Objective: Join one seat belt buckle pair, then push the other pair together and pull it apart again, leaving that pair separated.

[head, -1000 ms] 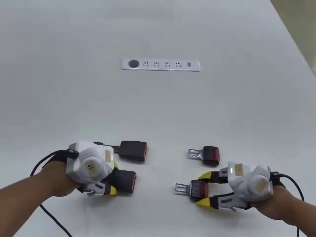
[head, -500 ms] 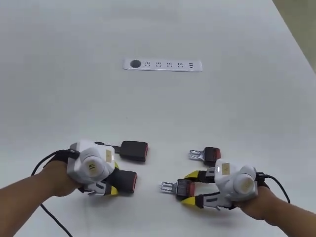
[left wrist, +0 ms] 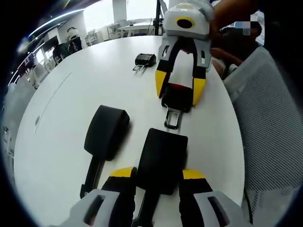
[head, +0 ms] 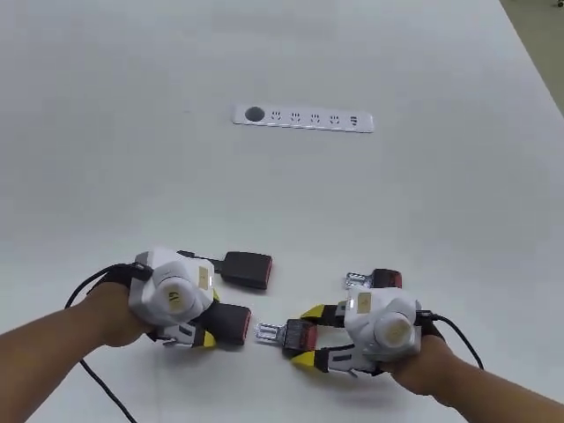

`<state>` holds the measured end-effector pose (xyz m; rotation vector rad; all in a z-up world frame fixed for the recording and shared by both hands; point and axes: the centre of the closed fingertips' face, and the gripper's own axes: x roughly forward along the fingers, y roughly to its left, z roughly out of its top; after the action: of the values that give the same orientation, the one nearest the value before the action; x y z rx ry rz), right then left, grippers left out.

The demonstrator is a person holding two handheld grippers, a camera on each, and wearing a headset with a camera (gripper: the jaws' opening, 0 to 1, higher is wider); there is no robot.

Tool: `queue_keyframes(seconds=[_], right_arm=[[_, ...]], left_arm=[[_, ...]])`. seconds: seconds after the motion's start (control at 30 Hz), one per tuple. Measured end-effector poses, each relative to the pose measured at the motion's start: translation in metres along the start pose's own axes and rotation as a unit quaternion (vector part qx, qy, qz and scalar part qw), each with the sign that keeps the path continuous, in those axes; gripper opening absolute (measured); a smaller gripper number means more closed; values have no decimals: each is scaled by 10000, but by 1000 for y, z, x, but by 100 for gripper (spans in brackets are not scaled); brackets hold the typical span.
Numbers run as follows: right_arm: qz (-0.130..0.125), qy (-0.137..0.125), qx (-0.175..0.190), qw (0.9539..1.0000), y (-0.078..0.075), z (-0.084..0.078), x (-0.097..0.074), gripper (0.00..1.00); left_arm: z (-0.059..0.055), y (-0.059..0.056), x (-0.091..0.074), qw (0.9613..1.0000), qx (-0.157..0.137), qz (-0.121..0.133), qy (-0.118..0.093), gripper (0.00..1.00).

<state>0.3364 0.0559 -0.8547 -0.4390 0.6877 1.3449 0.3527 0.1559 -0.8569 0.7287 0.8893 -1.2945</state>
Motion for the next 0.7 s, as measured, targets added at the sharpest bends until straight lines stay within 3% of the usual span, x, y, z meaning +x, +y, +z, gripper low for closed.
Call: queue_keyframes(seconds=[0.43, 0.47, 0.57, 0.7], right_arm=[[5, 92, 145, 9999, 0, 20, 22, 35], [17, 204, -95, 9997, -1, 17, 21, 35], [99, 88, 198, 9997, -2, 18, 20, 35], [88, 183, 108, 9997, -1, 20, 23, 35]], left_arm=[[-1, 0, 0, 10000, -64, 35, -1, 36], [-1, 0, 0, 10000, -55, 31, 4, 36], [-1, 0, 0, 10000, -59, 43, -19, 36], [0, 0, 0, 10000, 27, 49, 34, 36]])
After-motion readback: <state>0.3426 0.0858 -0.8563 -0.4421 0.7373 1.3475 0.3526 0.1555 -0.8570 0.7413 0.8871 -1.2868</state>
